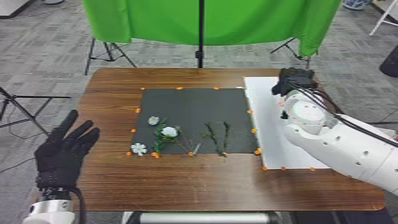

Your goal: Arrange flowers

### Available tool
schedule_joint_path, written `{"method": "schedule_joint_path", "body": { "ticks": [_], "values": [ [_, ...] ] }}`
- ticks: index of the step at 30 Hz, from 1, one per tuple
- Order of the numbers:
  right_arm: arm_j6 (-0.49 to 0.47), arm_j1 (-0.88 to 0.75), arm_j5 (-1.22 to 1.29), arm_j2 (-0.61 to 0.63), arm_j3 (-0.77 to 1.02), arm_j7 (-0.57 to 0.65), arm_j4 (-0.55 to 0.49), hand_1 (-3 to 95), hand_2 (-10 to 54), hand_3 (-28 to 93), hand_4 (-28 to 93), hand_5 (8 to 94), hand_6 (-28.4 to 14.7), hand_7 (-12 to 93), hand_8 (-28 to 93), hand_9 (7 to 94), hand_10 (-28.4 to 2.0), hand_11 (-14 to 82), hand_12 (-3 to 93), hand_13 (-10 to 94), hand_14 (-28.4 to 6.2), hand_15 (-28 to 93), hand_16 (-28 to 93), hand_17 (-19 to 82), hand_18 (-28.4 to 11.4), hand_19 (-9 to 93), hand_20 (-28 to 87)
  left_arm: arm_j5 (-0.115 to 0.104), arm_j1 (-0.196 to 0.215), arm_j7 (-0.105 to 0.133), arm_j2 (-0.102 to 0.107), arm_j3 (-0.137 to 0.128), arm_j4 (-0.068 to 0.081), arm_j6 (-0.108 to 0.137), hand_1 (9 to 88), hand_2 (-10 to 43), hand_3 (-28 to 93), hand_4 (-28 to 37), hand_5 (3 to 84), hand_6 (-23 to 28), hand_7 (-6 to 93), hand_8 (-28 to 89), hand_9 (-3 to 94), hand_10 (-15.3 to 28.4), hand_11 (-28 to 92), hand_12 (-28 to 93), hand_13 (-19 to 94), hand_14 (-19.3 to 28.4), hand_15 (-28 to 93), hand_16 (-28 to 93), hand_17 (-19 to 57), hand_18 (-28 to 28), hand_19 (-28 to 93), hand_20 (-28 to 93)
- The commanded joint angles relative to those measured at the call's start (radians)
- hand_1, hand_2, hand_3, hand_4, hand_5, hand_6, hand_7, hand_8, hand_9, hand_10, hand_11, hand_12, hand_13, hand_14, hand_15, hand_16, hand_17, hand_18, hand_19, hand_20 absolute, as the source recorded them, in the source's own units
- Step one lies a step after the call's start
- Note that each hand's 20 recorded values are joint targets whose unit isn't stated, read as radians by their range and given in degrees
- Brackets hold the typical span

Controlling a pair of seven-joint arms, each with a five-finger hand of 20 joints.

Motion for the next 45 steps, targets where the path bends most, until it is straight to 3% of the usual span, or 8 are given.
{"method": "schedule_joint_path", "body": {
  "ticks": [1,11,14,18,22,30,41,45],
  "values": [
    [-0.051,-0.08,0.016,-0.022,0.049,0.013,0.019,35.9,-9.5,77,-28,55.1,1.1,16,-14,53.3,-16.5,20.1,14.8,46,-14.9,73,13,18,-28.4,73,44,0.006,0.007,-0.017,-0.01,0.0,-0.002,-0.001,18.0,7.3,81,-28.3,34.4,7.0,10.2,-10,34.8,20.2,22,10,23,28.4,55,-11,-9.8,27.4,54,9],
    [-0.064,-0.154,0.099,-0.075,0.123,0.071,0.08,39.6,-9.5,78,-28,53.6,2.2,17,-14,58.8,-17.5,19.3,14.1,54,-14.3,70,12,20,-27.7,74,42,0.034,-0.006,-0.056,-0.038,-0.014,0.002,-0.022,18.0,7.2,81,-28.3,34.4,7.0,10.3,-10,34.8,20.1,22,10,23,28.4,55,-11,-9.8,27.4,54,9],
    [-0.005,-0.15,0.05,-0.081,0.078,0.07,0.103,45.6,-9.5,76,-28,57.1,2.7,17,-14,63.9,-15.9,19.6,14.2,60,-9.8,65,18,25,-24.9,76,40,0.04,-0.011,-0.067,-0.046,-0.015,0.004,-0.026,18.0,7.2,81,-28.3,34.4,7.0,10.3,-10,34.8,20.2,22,10,23,28.4,55,-11,-9.8,27.5,54,9],
    [0.129,-0.141,-0.025,-0.064,-0.007,0.074,0.121,60.3,-9.5,61,-28,71.3,2.6,23,-5,83.0,-7.8,10.4,28.1,74,0.7,54,31,35,-19.7,80,37,0.039,-0.01,-0.066,-0.042,-0.012,0.005,-0.029,18.0,7.3,81,-28.3,34.4,7.0,10.2,-10,34.8,20.1,23,10,23,28.4,55,-11,-9.7,27.4,54,9],
    [0.2,-0.14,-0.051,-0.046,-0.023,0.064,0.114,65.5,-9.5,59,-28,84.0,2.3,26,1,93.4,-4.0,9.4,33.5,84,0.7,52,31,41,-17.1,80,36,0.032,-0.004,-0.052,-0.034,-0.012,0.002,-0.024,18.0,7.3,81,-28.3,34.5,7.0,10.2,-10,34.8,20.1,22,10,23,28.4,55,-11,-9.8,27.4,54,9],
    [0.276,-0.123,-0.067,-0.045,0.022,-0.041,-0.065,63.3,-9.5,64,-28,86.0,2.1,25,2,93.7,-4.2,12.1,32.1,86,-0.1,52,32,42,-17.1,80,37,0.02,0.014,-0.034,-0.025,-0.017,-0.005,-0.009,18.1,7.2,81,-28.3,34.5,7.0,10.2,-10,34.8,20.1,22,10,23,28.4,55,-11,-9.7,27.4,54,9],
    [0.165,-0.173,-0.068,-0.213,0.03,-0.195,-0.203,61.6,-9.5,67,-28,83.9,1.5,26,2,93.7,-5.2,11.4,35.4,83,-0.9,57,31,39,-16.7,81,37,0.024,0.012,-0.034,-0.027,-0.011,-0.005,-0.017,18.2,7.3,81,-28.3,34.5,7.0,10.4,-10,34.8,20.2,22,10,23,28.4,55,-11,-9.7,27.4,54,9],
    [0.119,-0.204,-0.075,-0.248,0.028,-0.217,-0.197,60.6,-9.5,68,-28,83.4,1.4,26,2,93.4,-6.0,11.8,36.8,81,-1.3,59,31,38,-16.8,81,37,0.029,0.005,-0.053,-0.04,-0.014,-0.001,-0.02,18.1,7.2,81,-28.3,34.5,7.0,10.4,-10,34.8,20.2,22,10,23,28.4,56,-11,-9.8,27.4,54,9]
  ]
}}
